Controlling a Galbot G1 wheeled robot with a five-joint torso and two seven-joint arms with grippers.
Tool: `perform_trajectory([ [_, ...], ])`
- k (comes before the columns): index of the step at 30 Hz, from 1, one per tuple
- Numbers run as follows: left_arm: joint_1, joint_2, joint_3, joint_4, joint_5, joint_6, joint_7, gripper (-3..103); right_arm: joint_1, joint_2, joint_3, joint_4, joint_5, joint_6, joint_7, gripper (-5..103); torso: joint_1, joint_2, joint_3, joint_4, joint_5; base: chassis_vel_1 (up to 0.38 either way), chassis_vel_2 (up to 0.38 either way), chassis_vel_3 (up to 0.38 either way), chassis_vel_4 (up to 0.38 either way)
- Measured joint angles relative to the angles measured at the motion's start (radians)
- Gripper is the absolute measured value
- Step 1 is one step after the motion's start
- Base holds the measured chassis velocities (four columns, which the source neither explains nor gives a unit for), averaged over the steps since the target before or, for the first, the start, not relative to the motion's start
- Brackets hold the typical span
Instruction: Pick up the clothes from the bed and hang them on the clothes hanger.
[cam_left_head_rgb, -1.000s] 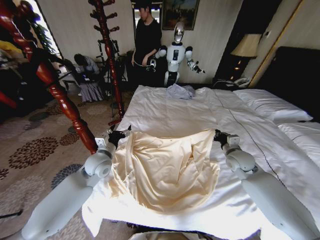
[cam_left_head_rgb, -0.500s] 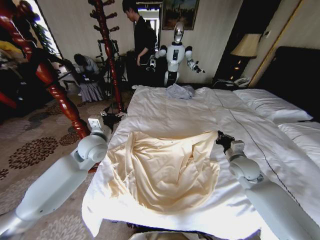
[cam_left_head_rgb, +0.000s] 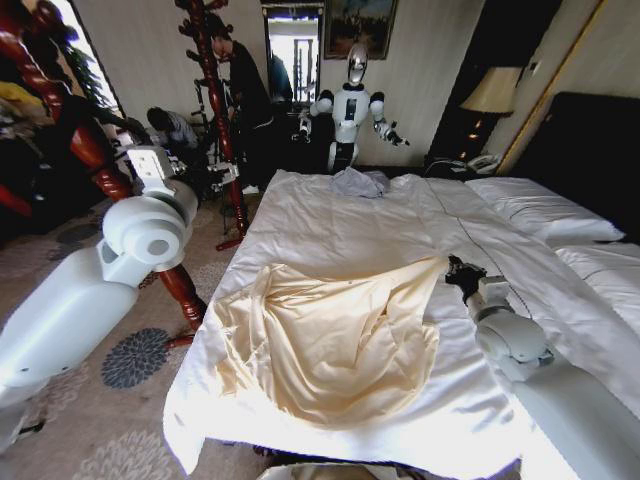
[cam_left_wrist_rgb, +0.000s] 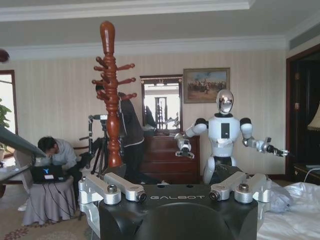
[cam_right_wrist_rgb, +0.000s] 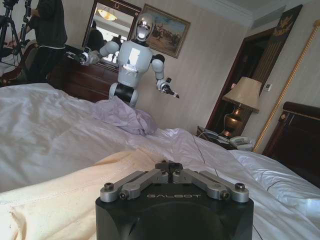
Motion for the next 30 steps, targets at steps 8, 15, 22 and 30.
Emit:
perform_trajectory([
  [8,-0.095,0.16,-0.08,-0.012,-0.195,0.058,-0.045,100,-0.015,-0.013,0.022,0.009,0.013,0.0,0.0,0,0.0,0.0,0.0,0.0005,0.0,0.0,0.0,0.0,0.0],
  [15,-0.128,0.261,-0.118,0.023,-0.297,0.083,-0.077,100,-0.002,-0.031,0.02,0.007,0.028,0.0,0.001,0,0.0,0.0,0.0,0.0001,0.0002,0.0,0.0,0.0,0.0],
  [22,-0.147,0.322,-0.143,0.082,-0.406,0.089,-0.104,99,-0.006,-0.039,0.024,0.005,0.035,0.003,0.0,0,0.0,0.0,0.0,0.0,0.0002,0.0,0.0,0.0,0.0],
  [30,-0.07,0.372,-0.204,0.134,-0.499,0.101,-0.129,95,-0.008,-0.042,0.024,0.012,0.039,0.004,0.006,0,0.0,0.0,0.0,0.0004,0.0,0.0,0.0,0.0,0.0],
])
